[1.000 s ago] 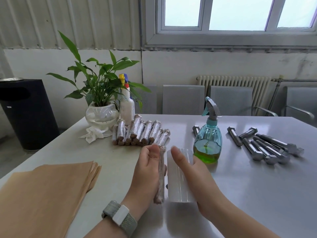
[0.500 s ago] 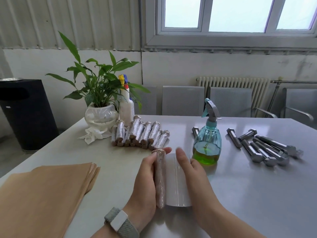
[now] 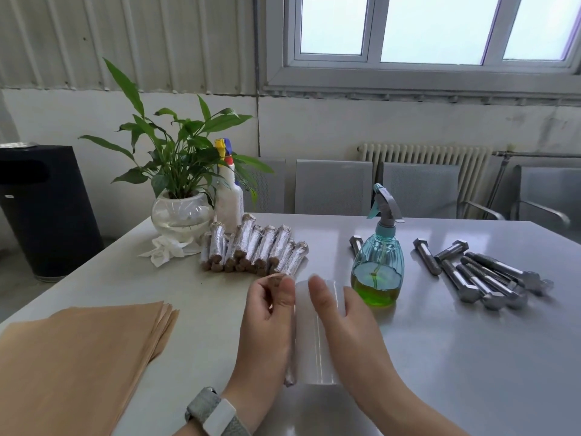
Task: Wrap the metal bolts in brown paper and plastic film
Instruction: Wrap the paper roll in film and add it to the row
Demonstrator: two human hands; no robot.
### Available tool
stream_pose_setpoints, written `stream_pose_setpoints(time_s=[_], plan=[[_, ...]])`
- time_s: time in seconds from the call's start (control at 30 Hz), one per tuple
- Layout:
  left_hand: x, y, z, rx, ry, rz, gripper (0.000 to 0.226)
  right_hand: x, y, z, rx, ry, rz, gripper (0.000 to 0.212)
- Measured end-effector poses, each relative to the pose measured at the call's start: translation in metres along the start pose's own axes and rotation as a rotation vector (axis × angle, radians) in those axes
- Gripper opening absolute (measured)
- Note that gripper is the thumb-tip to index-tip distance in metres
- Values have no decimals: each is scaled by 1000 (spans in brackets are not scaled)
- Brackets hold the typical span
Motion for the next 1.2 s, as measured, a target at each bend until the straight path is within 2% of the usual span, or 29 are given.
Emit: stream_pose_setpoints(time_s=[0.1,0.23,0.33,0.43,0.5,0.67,0.83,0.93,1.07,1.2], plan=[[7,4,7,-14,-161,168,54,-3,3,0,-30,10,-8,84],[9,11,13,75,-382,372,56,-9,2,0,-89,93,49,75],[9,12,8,90,-348,309,40,-11,0,-1,-84,133,-40,72],[7,12,3,115,-274,188,49,-12,3,-1,101,236,-249,69],[4,8,0,107,-202,107,52,-8,3,0,176,233,-312,65],[-3,2,-4,100,-28,-57,43,-3,2,0,27,92,-185,70],[-12,6,-5,177,-26,-120,47,2,-2,4,1,39,-148,73],[-10,6,-3,155,-45,-29,45,3,-1,9,-49,11,-124,78],[-5,11,4,141,-222,242,54,3,-2,10,-95,0,-105,67],[0,17,10,237,-335,410,38,0,-4,4,-93,5,-30,60]])
Point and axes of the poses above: each hand's wrist, its own z-axis away from the middle knuckle, its own y-axis out of the palm, x = y × z, the point moved 5 cm from there along -z, towards the middle knuckle, and after that the axes turned 5 degrees about z, right-handed, at the moved point
